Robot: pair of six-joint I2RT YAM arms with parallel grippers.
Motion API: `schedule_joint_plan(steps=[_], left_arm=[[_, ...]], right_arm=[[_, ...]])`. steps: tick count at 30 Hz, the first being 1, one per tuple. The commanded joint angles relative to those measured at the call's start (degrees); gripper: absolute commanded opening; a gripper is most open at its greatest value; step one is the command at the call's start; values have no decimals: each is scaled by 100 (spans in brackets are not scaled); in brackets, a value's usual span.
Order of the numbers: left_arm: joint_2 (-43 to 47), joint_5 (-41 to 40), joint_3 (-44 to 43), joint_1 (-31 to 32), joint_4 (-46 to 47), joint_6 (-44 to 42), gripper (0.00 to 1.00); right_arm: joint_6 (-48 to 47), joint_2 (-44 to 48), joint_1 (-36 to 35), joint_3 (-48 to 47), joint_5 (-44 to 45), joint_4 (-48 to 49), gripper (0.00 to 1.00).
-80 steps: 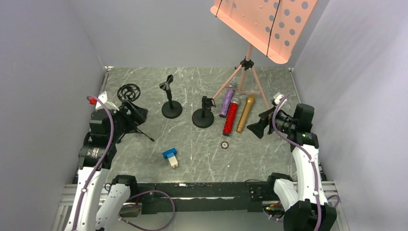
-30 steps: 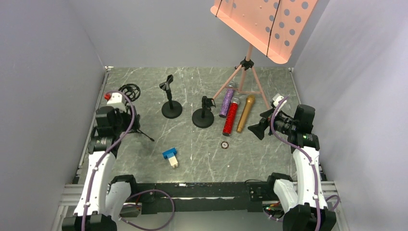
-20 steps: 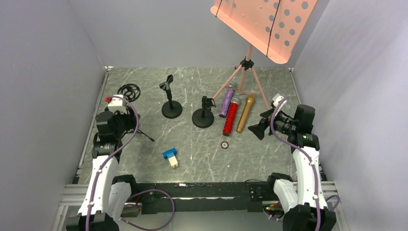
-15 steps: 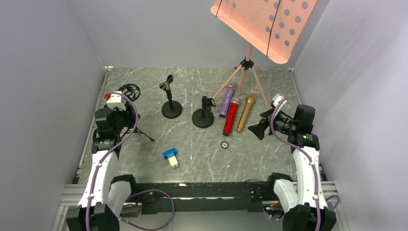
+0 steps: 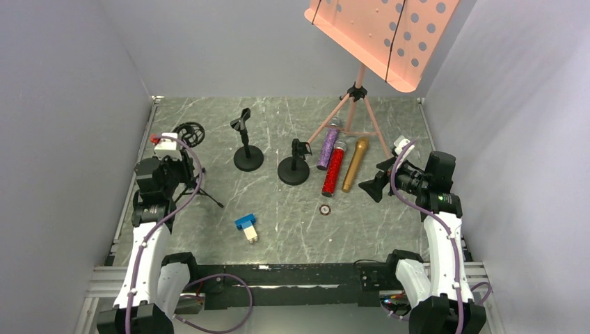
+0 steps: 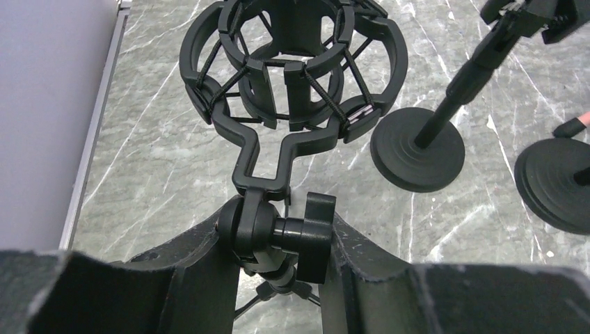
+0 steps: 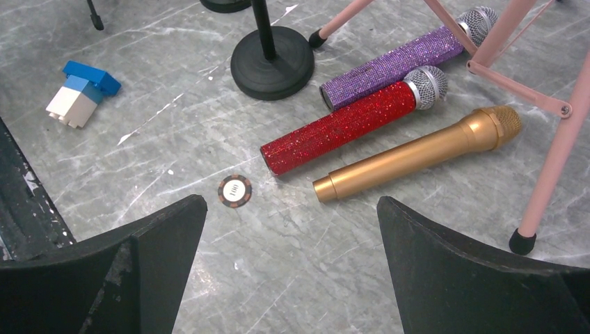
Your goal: Attach the microphones to the stand
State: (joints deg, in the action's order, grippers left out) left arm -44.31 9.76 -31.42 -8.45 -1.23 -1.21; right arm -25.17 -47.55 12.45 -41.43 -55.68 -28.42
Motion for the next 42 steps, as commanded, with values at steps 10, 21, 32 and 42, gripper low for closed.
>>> schedule_joint_plan(steps=[10, 21, 32, 42], left_arm=[[858, 1659, -753, 667, 419, -559, 0], [763, 2995, -814, 1927, 1138, 824, 0], [-634, 1915, -1025, 4548, 2043, 330, 0], [-2294, 1296, -1050, 5596, 3459, -101, 0]], right_arm=[[-145, 5, 21, -166, 35, 38, 100], [-152, -56, 23, -140, 107, 73, 100], [-142, -88, 21, -102, 213, 135, 100], [-150, -92, 21, -85, 276, 153, 100]])
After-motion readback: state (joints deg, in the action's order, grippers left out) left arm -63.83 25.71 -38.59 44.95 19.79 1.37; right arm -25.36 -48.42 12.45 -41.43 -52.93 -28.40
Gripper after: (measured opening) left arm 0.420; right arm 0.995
